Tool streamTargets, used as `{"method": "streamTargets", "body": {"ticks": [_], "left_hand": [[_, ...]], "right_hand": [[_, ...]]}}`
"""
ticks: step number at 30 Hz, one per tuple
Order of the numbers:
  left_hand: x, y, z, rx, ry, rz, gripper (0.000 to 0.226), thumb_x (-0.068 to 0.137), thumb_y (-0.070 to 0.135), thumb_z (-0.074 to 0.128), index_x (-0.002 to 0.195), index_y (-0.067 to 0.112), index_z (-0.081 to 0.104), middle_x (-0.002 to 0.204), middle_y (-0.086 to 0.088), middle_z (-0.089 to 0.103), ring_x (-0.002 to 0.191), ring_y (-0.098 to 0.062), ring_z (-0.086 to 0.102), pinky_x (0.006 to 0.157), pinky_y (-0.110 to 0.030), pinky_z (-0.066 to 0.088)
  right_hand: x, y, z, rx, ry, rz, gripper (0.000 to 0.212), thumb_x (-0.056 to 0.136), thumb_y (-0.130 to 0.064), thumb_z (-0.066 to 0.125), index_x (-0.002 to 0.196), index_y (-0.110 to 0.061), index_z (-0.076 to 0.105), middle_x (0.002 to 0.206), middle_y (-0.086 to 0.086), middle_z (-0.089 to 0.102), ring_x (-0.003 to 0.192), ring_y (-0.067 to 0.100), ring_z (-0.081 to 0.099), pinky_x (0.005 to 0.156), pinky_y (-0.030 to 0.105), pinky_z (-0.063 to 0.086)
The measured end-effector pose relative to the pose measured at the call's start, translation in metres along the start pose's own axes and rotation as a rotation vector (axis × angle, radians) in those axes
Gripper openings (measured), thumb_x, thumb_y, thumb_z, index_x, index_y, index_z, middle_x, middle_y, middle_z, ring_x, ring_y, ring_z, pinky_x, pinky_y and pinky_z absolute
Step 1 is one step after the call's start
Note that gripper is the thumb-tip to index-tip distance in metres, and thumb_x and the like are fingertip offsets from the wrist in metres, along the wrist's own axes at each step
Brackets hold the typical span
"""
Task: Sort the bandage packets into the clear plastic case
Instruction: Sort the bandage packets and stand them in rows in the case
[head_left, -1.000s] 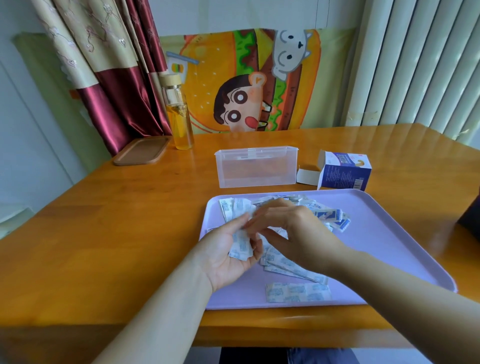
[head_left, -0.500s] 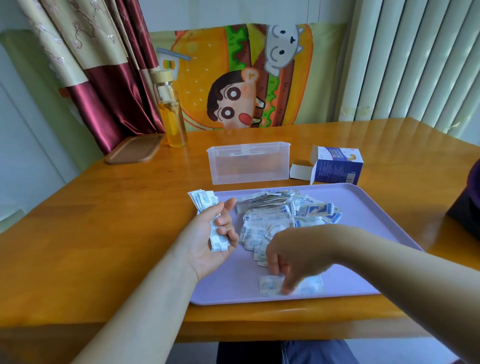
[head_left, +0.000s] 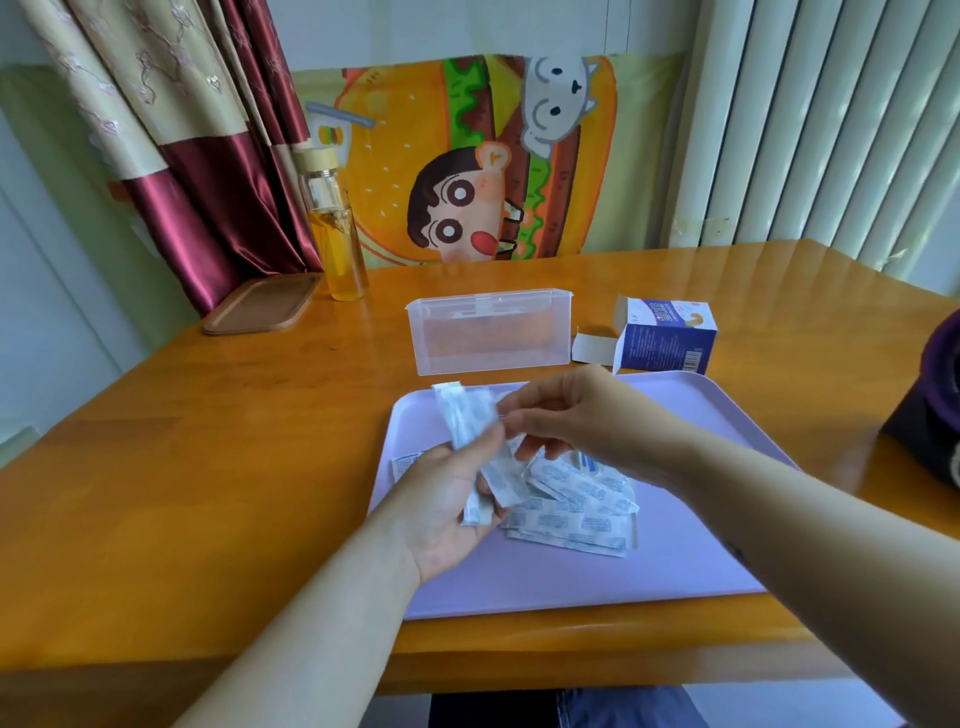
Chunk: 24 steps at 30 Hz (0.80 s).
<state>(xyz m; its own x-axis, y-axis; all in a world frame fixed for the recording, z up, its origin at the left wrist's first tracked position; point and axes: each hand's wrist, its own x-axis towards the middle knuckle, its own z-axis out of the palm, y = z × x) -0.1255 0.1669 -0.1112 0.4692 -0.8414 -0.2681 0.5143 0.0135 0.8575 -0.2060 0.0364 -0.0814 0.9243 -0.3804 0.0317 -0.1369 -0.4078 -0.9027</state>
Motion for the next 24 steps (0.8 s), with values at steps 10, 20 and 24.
{"method": "streamTargets", "body": {"ticks": [10,20,24], "left_hand": [[0.004,0.015,-0.012,-0.402,0.24,0.048,0.019,0.097,0.012,0.045,0.098,0.006,0.063,0.084,-0.005,0.057,0.075,-0.015,0.058,0.079,-0.03,0.05],[0.0,0.018,-0.022,-0.398,0.26,0.066,0.018,0.095,0.013,0.049,0.103,0.008,0.064,0.079,-0.002,0.059,0.051,-0.007,0.051,0.071,-0.027,0.05],[0.003,0.015,-0.018,-0.341,0.248,0.024,0.017,0.096,0.013,0.048,0.098,0.01,0.064,0.069,0.003,0.054,0.043,-0.004,0.039,0.059,-0.018,0.041]], "right_hand": [[-0.024,0.019,-0.003,-1.022,-0.241,0.149,0.074,0.065,-0.06,0.073,0.118,-0.022,0.041,0.102,-0.006,0.048,0.089,0.016,0.046,0.071,0.029,0.038],[-0.016,0.023,-0.018,-0.811,-0.115,0.178,0.031,0.078,-0.039,0.071,0.08,-0.021,0.046,0.078,-0.008,0.049,0.068,0.01,0.045,0.051,0.019,0.03],[-0.018,0.016,-0.03,-0.696,-0.018,0.175,0.031,0.083,-0.034,0.067,0.064,-0.026,0.044,0.061,-0.01,0.048,0.052,0.005,0.042,0.045,0.016,0.029]]}}
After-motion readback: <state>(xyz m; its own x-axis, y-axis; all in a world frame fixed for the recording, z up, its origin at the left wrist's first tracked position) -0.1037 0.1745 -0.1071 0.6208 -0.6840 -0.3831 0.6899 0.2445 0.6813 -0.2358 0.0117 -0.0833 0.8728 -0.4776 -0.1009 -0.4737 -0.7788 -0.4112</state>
